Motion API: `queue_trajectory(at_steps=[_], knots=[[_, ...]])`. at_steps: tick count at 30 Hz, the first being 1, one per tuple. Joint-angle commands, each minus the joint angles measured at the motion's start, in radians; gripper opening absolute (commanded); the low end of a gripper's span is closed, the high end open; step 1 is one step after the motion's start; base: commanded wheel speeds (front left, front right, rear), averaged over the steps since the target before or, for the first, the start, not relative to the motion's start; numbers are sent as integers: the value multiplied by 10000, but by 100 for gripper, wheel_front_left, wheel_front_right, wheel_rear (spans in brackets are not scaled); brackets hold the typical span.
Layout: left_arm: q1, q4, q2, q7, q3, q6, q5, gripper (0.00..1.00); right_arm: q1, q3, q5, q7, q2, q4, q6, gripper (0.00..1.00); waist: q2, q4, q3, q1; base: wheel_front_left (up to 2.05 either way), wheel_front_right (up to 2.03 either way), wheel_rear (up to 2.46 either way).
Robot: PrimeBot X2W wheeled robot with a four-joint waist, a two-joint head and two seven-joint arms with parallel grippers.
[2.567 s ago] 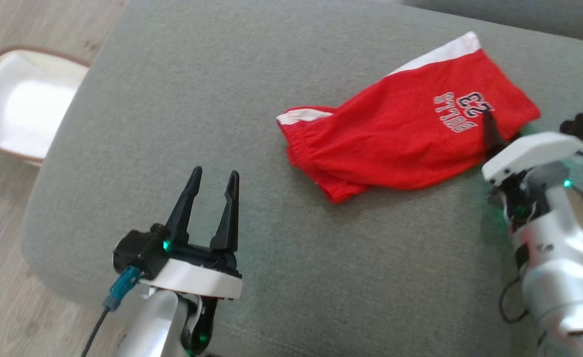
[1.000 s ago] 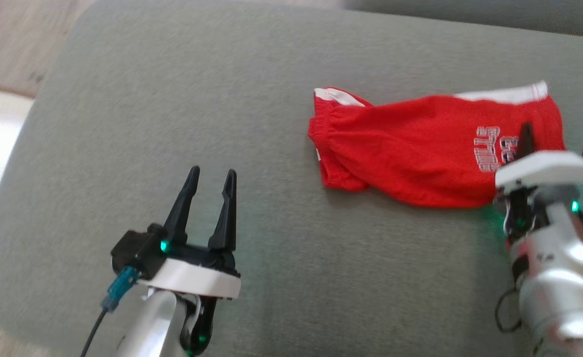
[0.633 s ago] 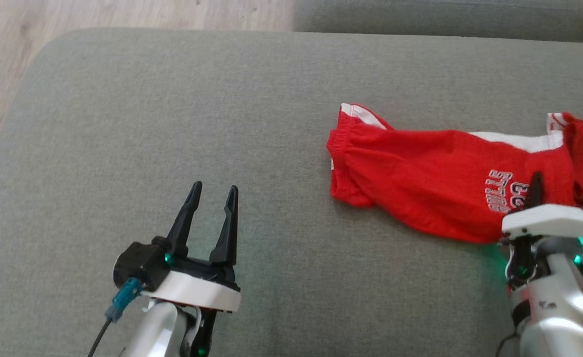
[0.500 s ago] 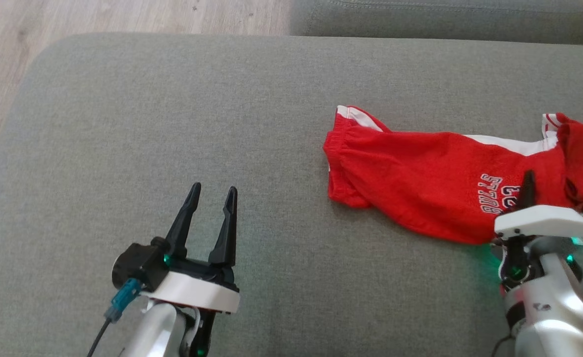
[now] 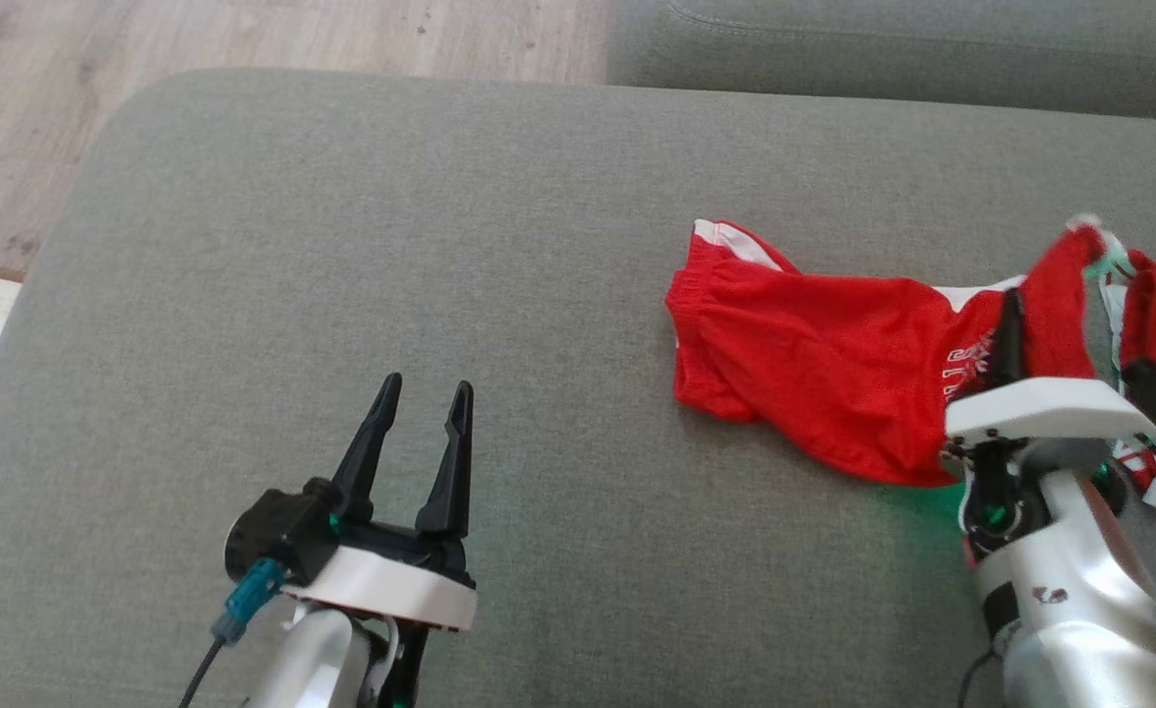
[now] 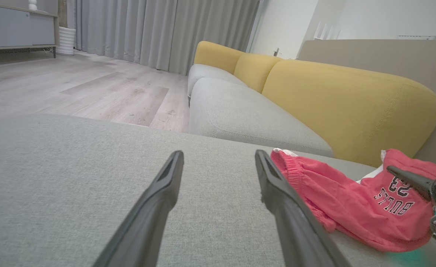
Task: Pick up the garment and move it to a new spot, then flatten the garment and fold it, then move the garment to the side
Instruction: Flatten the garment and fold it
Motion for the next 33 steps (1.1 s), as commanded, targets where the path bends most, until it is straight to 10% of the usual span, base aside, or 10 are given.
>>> queue_trajectory(at_steps=[1,26,27,28,33], knots=[[-155,-264,135,-51,292,14,44,100,-203,472,128,-118,109,-434,-7,0,0,75,-56,0,0,0,0],[-13,-80,83,-51,126,13,17,100,-381,4956,1830,-131,110,-828,-7,0,0,1088,-232,0,0,0,0],[-11,-73,80,-51,117,13,19,100,-420,5060,1829,-131,110,-719,-7,27,0,1116,-225,0,0,0,0],[-7,-67,78,-51,111,13,20,100,-452,5183,1829,-131,110,-603,-7,95,0,1140,-219,0,0,0,0],[2,-49,65,-51,117,13,12,100,-514,6307,2053,-131,110,-356,-7,100,0,1193,-190,0,0,0,0]])
